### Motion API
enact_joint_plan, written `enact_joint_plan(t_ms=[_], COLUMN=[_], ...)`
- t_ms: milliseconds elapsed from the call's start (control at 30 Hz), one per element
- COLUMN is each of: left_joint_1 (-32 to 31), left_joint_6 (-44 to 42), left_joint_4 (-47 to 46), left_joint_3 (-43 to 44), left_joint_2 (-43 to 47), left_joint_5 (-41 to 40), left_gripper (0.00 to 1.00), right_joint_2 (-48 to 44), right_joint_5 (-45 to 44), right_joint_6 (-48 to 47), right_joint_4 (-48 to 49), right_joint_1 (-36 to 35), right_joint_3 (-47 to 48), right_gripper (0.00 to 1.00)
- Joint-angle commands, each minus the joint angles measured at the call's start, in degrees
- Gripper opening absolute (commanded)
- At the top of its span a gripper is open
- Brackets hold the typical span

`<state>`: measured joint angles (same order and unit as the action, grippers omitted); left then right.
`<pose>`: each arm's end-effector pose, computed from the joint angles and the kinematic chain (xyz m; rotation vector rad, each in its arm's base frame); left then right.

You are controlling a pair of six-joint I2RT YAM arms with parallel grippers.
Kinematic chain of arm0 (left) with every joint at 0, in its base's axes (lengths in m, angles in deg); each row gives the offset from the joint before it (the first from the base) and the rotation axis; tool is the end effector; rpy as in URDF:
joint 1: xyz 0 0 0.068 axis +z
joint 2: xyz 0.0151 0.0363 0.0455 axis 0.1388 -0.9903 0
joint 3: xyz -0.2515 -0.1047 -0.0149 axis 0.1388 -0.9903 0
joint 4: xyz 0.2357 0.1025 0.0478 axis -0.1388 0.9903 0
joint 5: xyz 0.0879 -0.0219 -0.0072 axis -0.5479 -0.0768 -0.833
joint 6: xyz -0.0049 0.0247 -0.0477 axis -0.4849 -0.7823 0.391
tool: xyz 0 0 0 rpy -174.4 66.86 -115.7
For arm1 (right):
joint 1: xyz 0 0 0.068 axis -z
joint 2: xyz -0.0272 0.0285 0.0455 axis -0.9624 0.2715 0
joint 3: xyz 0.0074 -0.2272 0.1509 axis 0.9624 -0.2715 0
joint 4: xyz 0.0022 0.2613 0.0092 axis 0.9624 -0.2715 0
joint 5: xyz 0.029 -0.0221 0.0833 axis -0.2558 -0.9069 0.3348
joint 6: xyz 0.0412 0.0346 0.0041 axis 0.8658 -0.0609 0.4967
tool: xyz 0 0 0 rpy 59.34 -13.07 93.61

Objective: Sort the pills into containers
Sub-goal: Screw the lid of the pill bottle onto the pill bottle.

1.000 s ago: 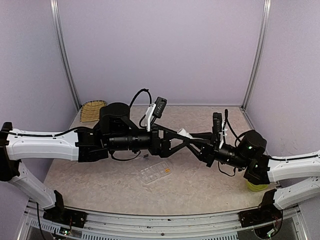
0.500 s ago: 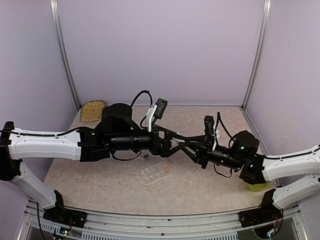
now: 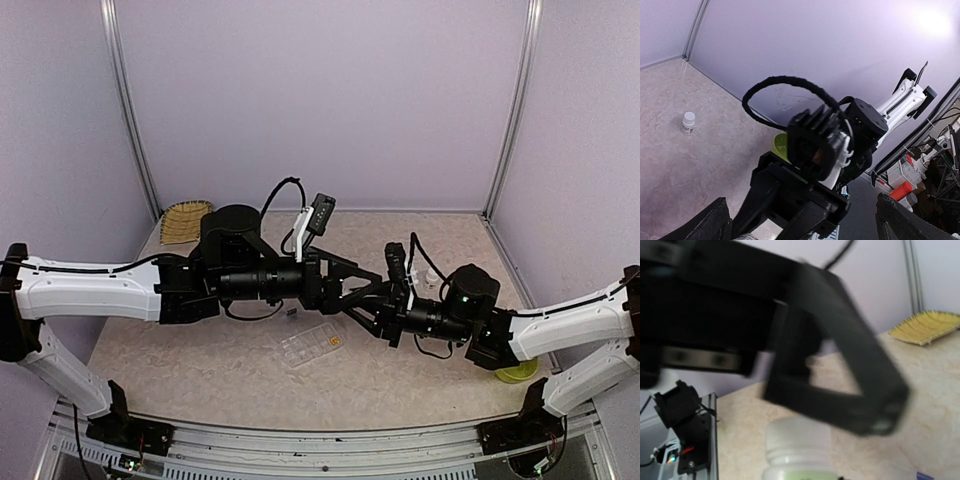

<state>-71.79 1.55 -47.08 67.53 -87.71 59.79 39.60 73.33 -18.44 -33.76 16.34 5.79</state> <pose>0.1468 -0.3191 0.3231 0.7709 1.7374 -1.3859 0.1367 0.2355 0.2406 -0.7619 1.4804 1.2536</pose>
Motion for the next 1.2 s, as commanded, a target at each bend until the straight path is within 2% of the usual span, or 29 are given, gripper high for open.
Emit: enact_joint_plan(t_ms=[0,400,633,1033,1167], left_joint_1=[-1.1,1.8,2.2,3.2,3.5], left_joint_6=[-1.2,0.7,2.2,4.6,5.3], left_joint_4=[-0.1,8.7,8.5,12.0,12.2], left_joint_3=[1.0,1.6,2.5,4.7,5.3], left_joint_2=[2.2,2.6,0.7,-1.5,-2.6], left_joint_5=[0.0,-6.2,-1.8,1.1,3.3], left_gripper=[0.99,0.99,0.99,0.82,0.73], right_joint_2=[-0.7,-9.7,-10.4,-13.5,-13.8], right_joint_5=[-1.0,-1.3,-6.8,-7.7,-7.5], right_joint_6=[-0.3,-4.9,-7.0,-11.8,-13.4], right_joint_4=[-0.8,-6.0,-9.3,-12.1,-13.2], right_joint_1=[0.0,0.0,0.0,-0.1,0.0], right_joint_3=[0.8,-1.6,-0.9,-1.8,-1.6], right_gripper=[0.00,0.00,0.00,0.00,0.00])
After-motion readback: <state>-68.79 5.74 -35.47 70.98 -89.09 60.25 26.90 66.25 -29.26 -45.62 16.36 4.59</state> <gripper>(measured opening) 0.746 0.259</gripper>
